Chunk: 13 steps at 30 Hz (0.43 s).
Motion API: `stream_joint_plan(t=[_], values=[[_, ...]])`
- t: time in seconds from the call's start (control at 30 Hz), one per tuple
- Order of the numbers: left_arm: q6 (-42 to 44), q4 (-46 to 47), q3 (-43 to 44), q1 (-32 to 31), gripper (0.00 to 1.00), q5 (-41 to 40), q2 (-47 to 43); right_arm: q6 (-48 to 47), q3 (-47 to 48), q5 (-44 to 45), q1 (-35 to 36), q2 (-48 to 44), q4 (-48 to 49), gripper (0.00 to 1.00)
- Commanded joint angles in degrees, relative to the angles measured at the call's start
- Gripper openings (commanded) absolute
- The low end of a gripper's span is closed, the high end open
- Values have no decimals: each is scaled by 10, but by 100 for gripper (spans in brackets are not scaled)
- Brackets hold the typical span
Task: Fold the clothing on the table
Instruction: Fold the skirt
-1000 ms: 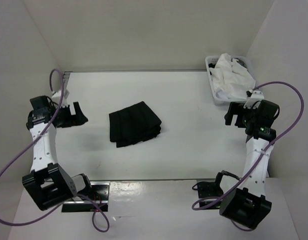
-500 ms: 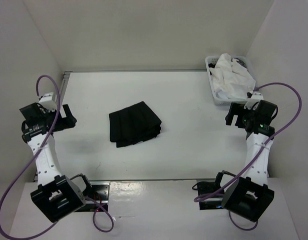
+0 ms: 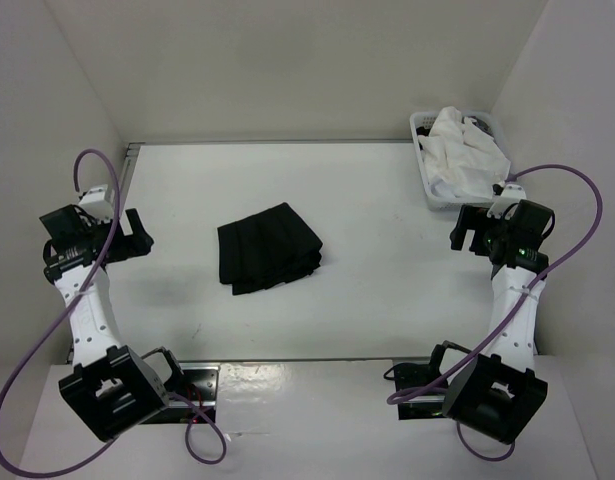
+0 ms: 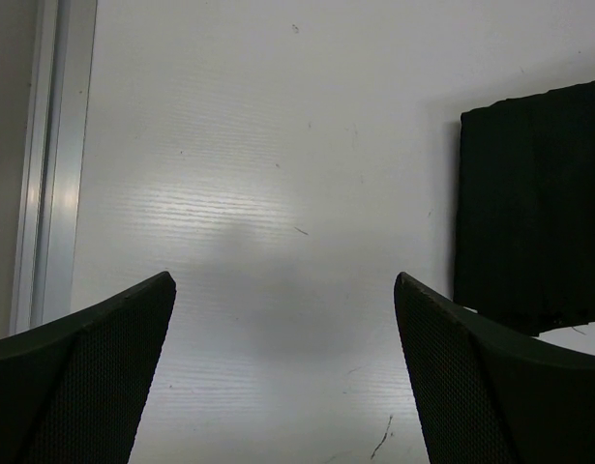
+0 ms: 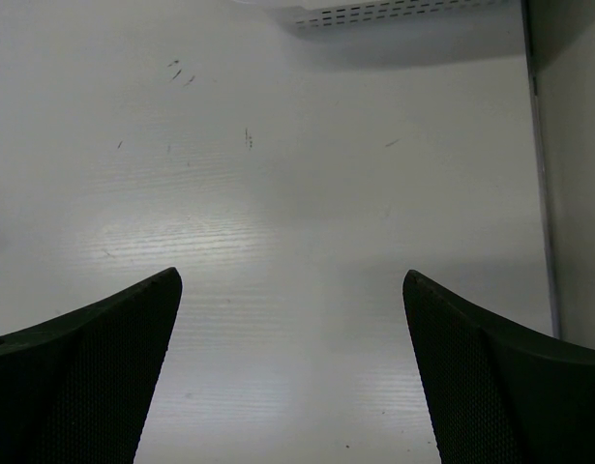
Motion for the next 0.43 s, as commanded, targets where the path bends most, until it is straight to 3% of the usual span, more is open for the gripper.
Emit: stream_joint_plan(t=[0.0,0.4], values=[[6,18,6,2,99,18,6,-6,2,-3,-3,-2,23,99],[6,18,6,2,99,30,17,-12,13,18,-8,-2,18,99]])
